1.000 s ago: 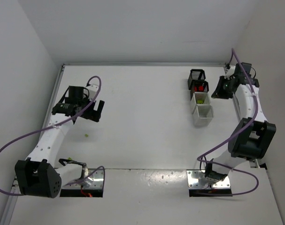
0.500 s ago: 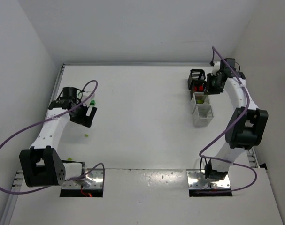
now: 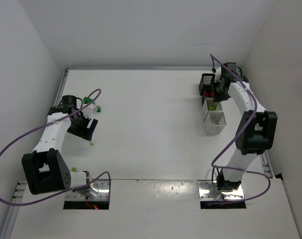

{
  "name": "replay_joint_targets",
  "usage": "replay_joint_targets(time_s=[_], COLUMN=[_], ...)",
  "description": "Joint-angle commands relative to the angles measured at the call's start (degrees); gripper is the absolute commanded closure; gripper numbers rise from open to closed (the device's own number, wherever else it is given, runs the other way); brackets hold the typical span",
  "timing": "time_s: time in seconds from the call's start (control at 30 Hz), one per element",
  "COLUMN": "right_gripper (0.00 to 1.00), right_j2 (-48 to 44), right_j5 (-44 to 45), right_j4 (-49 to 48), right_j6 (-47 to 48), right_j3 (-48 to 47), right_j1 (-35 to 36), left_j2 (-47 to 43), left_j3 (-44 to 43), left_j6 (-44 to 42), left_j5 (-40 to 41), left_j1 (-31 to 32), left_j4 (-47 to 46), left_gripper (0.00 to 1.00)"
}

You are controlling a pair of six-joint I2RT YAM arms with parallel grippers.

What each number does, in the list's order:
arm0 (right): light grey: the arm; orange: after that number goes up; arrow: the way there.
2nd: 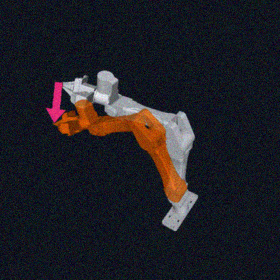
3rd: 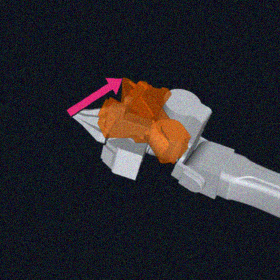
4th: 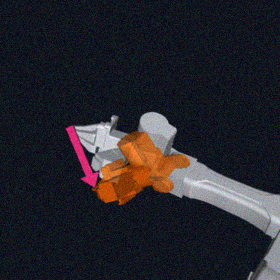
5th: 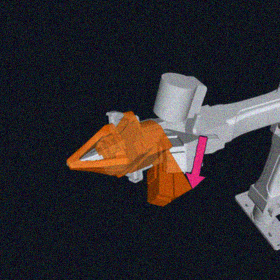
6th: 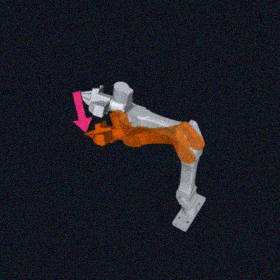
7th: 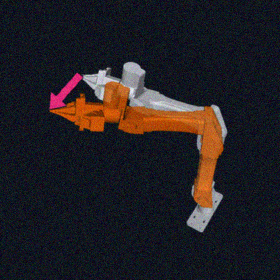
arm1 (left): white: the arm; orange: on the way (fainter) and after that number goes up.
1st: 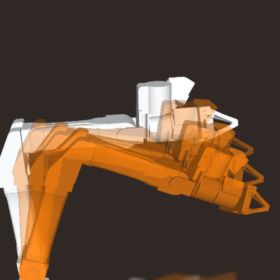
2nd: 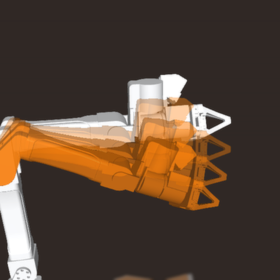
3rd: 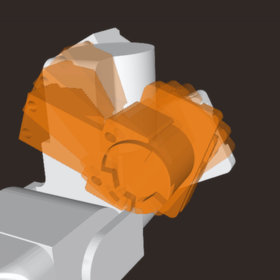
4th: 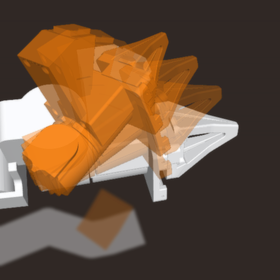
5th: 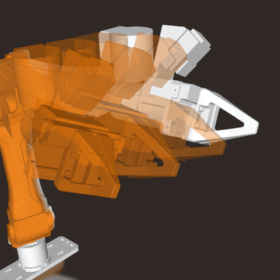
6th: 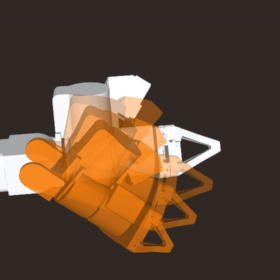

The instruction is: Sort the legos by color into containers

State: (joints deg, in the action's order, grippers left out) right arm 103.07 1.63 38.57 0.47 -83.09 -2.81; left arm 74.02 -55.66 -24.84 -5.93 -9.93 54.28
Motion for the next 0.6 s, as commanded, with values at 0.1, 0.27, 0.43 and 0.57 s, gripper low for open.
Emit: replay_joint_targets(time_s=[0.1, 0.27, 0.43, 0.57], right_gripper=[0.76, 0.74, 0.70, 0.69], right_j2=[-0.7, -1.8, -2.3, -3.5], right_j5=[3.6, 3.6, 3.6, 3.6], right_j4=[-2.5, -2.5, -2.5, -2.5], right_j6=[1.8, 1.8, 2.3, 2.3], right_j3=[-0.9, 0.2, 0.7, 0.7], right_j1=[1.0, 1.0, 1.0, 1.0], left_j2=[2.4, 5.9, 8.1, 8.6], left_j3=[0.4, 0.4, 0.4, 0.4], left_j6=[-5.3, -5.9, -6.5, -6.5], left_j5=[-4.3, -5.1, -6.1, -6.1], left_j1=[-1.1, -1.1, -1.1, -1.1], left_j4=[2.8, 2.1, 1.0, 1.0], left_gripper=[0.28, 0.31, 0.31, 0.32])
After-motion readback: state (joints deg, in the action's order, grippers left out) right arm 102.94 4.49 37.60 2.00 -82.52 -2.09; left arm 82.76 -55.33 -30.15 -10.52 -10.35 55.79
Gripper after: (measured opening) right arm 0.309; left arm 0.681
